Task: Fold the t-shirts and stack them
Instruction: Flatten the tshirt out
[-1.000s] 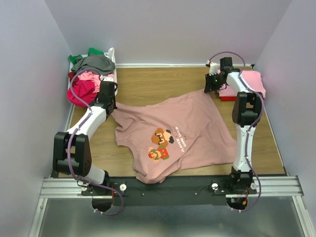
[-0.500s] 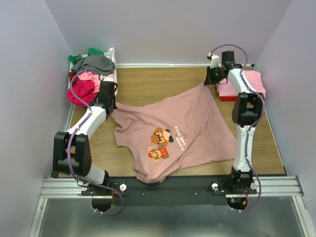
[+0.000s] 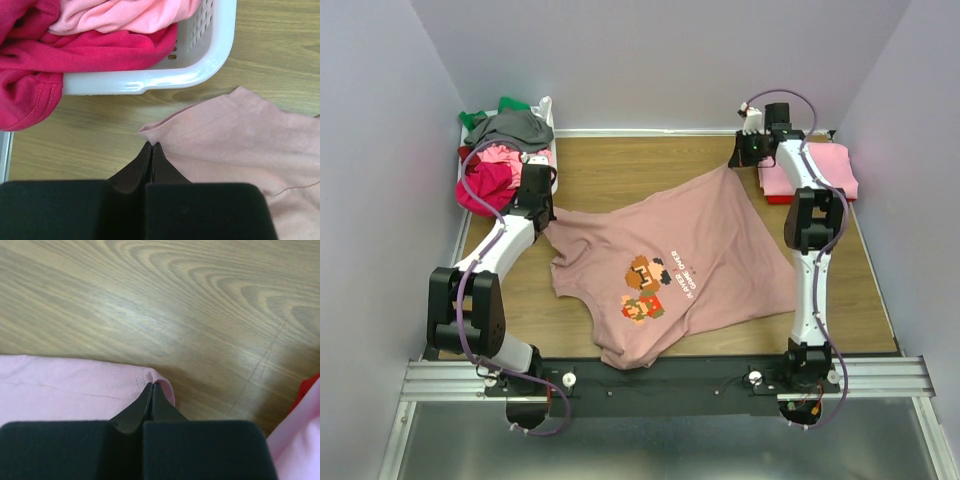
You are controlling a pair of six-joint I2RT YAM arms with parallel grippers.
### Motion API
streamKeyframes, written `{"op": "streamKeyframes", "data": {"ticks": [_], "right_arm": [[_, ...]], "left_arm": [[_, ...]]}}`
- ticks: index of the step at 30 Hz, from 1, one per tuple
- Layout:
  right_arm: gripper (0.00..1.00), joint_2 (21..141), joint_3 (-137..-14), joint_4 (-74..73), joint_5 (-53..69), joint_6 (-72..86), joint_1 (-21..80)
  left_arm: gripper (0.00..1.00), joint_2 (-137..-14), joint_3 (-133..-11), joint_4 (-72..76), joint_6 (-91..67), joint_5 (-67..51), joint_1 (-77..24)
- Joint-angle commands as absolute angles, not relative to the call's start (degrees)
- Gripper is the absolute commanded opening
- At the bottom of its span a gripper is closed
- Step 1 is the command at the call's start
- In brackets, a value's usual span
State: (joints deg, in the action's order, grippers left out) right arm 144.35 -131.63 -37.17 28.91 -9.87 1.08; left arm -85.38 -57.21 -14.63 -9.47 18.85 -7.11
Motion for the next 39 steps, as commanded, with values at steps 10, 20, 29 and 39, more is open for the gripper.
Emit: {"op": "streamKeyframes", "data": {"ticks": [10,20,29,39], "right_arm": [[0.15,150.0,-134.9,-34.6,24.7,-9.0,1.7],[0.46,147.0,-133.3,-34.1,24.1,-9.8,1.8],[0.54,149.8,-132.7,-33.8,27.4,-9.0,2.1],[0.14,148.4,-129.1,-34.3,31.8,-10.1,3.1]], "left_arm": [[0.0,-85.4,-56.8,-13.5,-9.5,19.1,-6.7],[0.0,-85.5,-56.9,-13.3,-9.5,18.3,-6.7],[0.0,-85.4,-56.9,-13.1,-9.3,17.6,-6.7],[0.0,-85.3,-56.9,-13.1,-9.2,17.0,-6.7]]}}
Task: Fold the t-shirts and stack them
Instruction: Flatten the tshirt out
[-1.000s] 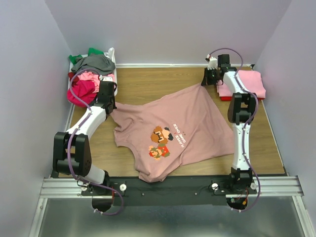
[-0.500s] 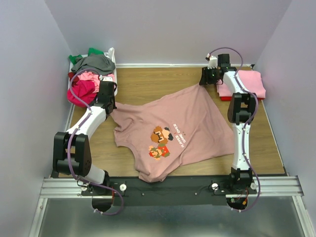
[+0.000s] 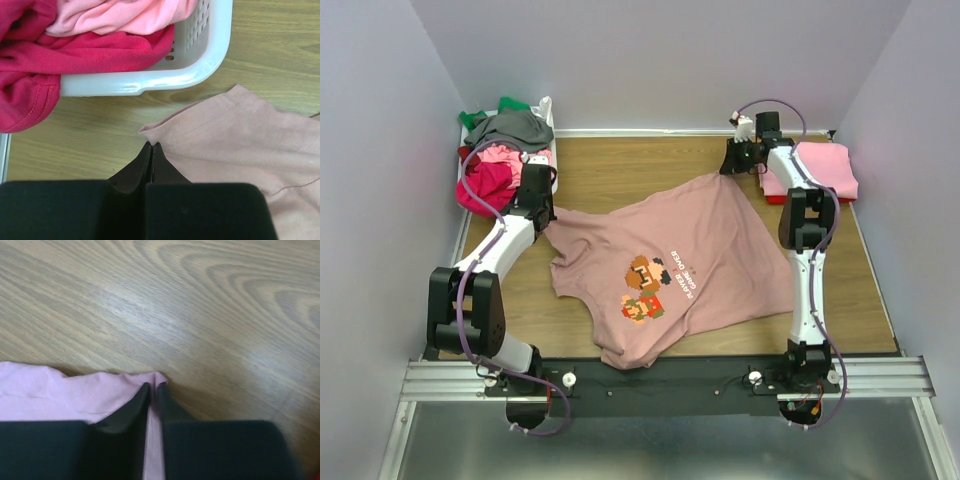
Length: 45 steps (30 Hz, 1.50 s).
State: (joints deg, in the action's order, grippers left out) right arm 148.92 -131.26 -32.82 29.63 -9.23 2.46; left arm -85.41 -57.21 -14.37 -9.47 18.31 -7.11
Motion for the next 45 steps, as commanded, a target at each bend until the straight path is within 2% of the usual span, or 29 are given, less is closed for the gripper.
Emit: {"op": "streamKeyframes", "data": {"ticks": [1,2,7,11,16,21,25,32,35,40,45], "right_arm": [[0.03,148.1,-129.0,-34.3,31.3,-10.4,3.1],[0.0,147.3,-129.0,-34.3,30.7,-10.8,3.1],[0.0,141.7,-128.7,-34.2,30.8,-10.6,3.1],[0.01,132.6,-124.1,-34.1,33.0,-9.9,3.2],[0.0,116.4,-112.5,-34.1,34.9,-10.1,3.7],[0.0,102.4,-108.2,-34.5,32.4,-11.9,4.0],[0.0,92.7,-111.3,-36.6,28.5,-15.9,4.0],[0.0,78.4,-120.6,-39.3,25.9,-24.2,4.1],[0.0,75.6,-125.4,-39.5,24.1,-25.3,4.0],[0.0,73.0,-141.3,-39.0,20.3,-24.5,4.0],[0.0,68.0,-143.1,-31.5,12.9,-24.3,4.1]], "left_arm": [[0.0,-85.3,-56.8,-13.0,-9.3,17.0,-6.7],[0.0,-85.2,-56.8,-13.0,-9.2,16.9,-6.7],[0.0,-83.9,-56.8,-12.3,-8.9,16.3,-6.7],[0.0,-79.6,-56.2,-11.0,-8.4,16.0,-6.7],[0.0,-73.9,-55.9,-10.4,-8.9,13.7,-6.7],[0.0,-65.0,-57.3,-11.2,-10.0,10.0,-6.7],[0.0,-57.7,-63.0,-11.4,-11.3,5.7,-6.7],[0.0,-47.9,-81.6,-7.5,-17.4,0.3,-6.8],[0.0,-47.1,-89.6,-6.5,-20.1,-3.2,-6.8],[0.0,-46.1,-98.7,-4.0,-23.6,-4.2,-6.8],[0.0,-45.3,-107.7,-3.0,-22.7,-2.5,-6.7]]}}
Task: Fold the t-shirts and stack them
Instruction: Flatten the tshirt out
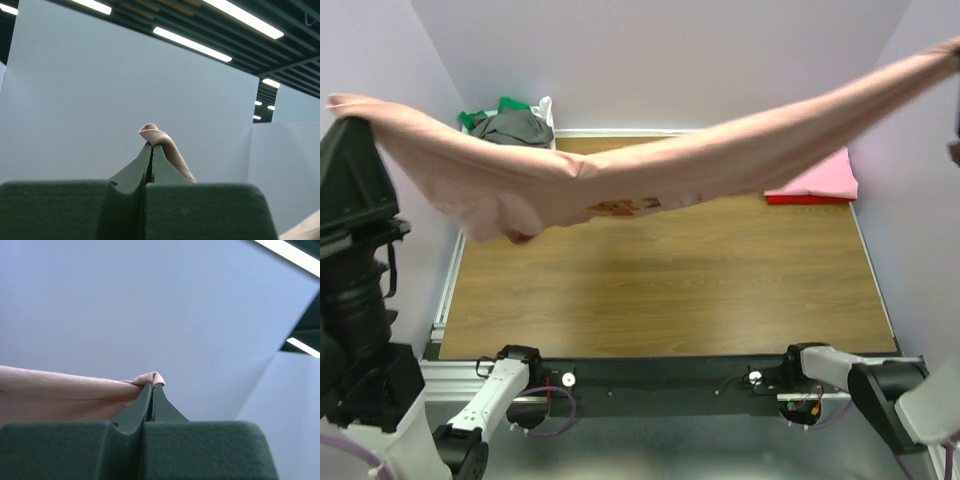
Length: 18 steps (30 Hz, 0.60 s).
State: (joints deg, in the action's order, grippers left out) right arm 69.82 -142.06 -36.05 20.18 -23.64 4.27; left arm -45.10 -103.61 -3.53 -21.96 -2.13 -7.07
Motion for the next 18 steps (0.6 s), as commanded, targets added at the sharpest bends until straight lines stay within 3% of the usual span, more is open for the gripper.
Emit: {"op": "streamKeyframes", "data": {"ticks": [1,10,13,18], "right_arm": [[0.0,67.6,-143.2,-30.9,11.8,-24.4,4.0],[0.01,64.7,-137.4,-29.1,10.4,-23.6,4.0],[0.0,63.5,-127.9,-29.0,10.1,-23.8,4.1],[0.01,60.1,-109.1,-28.0,11.9,-24.0,4.0]], "left_arm": [[0.0,-45.2,-108.8,-3.0,-22.6,-2.3,-6.7],[0.0,-45.5,-108.8,-2.0,-22.1,-2.1,-6.8],[0.0,-45.5,-102.2,-0.4,-21.9,-2.4,-6.8],[0.0,-44.6,-80.5,6.0,-21.9,-2.9,-6.8]]}}
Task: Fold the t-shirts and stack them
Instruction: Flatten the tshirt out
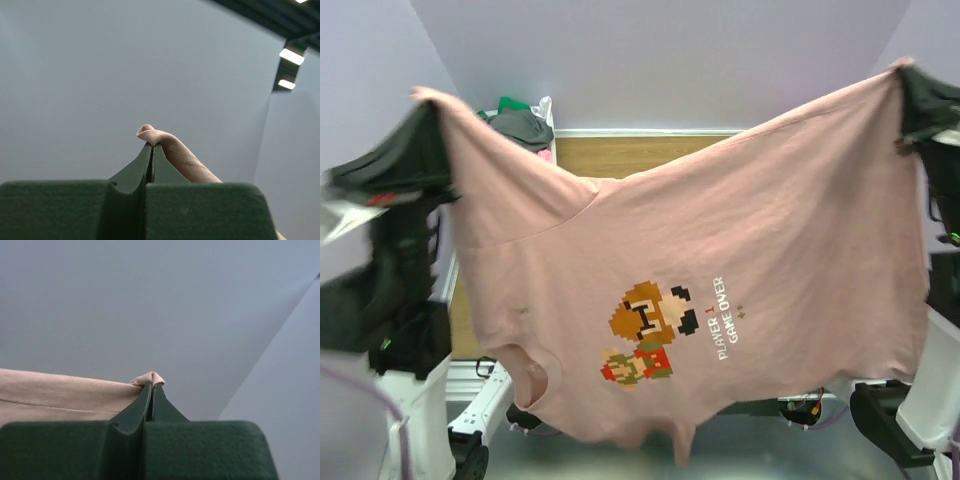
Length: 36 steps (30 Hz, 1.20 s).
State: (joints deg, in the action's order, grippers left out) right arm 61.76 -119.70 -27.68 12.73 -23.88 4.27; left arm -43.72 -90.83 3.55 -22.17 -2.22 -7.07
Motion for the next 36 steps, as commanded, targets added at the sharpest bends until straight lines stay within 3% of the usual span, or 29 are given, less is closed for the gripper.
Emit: {"op": "streamKeyframes", "data": {"ticks": [1,8,11,15,19,23,36], "right_arm": [[0.01,59.5,-101.6,-26.8,12.3,-23.6,4.0],[0.0,61.4,-72.2,-17.7,19.3,-21.2,4.0],[0.0,70.1,-67.6,-13.8,22.3,-19.1,4.0],[0.0,83.4,-60.9,3.4,23.3,-14.7,3.8],[0.01,102.1,-67.9,8.5,22.2,-10.4,3.8],[0.0,111.5,-75.1,8.8,20.5,-8.4,3.9],[0.0,117.2,-83.5,8.7,12.7,-5.5,2.3]], "left_arm": [[0.0,-44.7,-77.1,7.2,-21.7,-3.1,-6.8],[0.0,-55.7,-53.9,16.3,-21.4,-3.9,-6.8],[0.0,-66.2,-53.1,18.8,-21.2,-2.8,-6.8],[0.0,-79.0,-56.0,19.2,-20.2,-0.9,-6.8],[0.0,-89.4,-61.1,17.5,-18.5,1.2,-6.8],[0.0,-96.6,-68.1,14.8,-17.1,2.5,-6.8],[0.0,-103.2,-76.6,10.2,-14.8,4.0,-6.5]]}}
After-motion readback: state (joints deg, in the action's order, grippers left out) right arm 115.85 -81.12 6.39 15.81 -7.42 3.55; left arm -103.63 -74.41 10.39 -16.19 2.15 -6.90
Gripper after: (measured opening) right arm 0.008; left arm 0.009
